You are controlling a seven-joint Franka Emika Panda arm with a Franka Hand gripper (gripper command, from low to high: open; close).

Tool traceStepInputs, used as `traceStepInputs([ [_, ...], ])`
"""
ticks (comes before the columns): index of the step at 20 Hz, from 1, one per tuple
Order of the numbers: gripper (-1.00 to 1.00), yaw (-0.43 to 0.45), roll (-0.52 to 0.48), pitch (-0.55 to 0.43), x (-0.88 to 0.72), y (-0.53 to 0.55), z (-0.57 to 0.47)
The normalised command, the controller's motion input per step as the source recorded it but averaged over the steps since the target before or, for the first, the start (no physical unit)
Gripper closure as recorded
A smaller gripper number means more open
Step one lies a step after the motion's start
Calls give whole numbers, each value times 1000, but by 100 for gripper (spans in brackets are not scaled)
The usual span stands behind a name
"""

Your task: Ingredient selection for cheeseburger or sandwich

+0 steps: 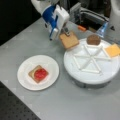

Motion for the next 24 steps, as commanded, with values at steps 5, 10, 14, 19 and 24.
traceStepInputs([
  [5, 100, 103, 9, 171, 328, -310, 167],
  [10, 100, 219, -67, 147, 434, -415, 86],
  [14, 100, 405, -105, 148, 505, -505, -11],
  [19, 100, 519, -94, 160, 699, -536, -124],
  [24, 100, 568, -73, 127, 758, -422, -192],
])
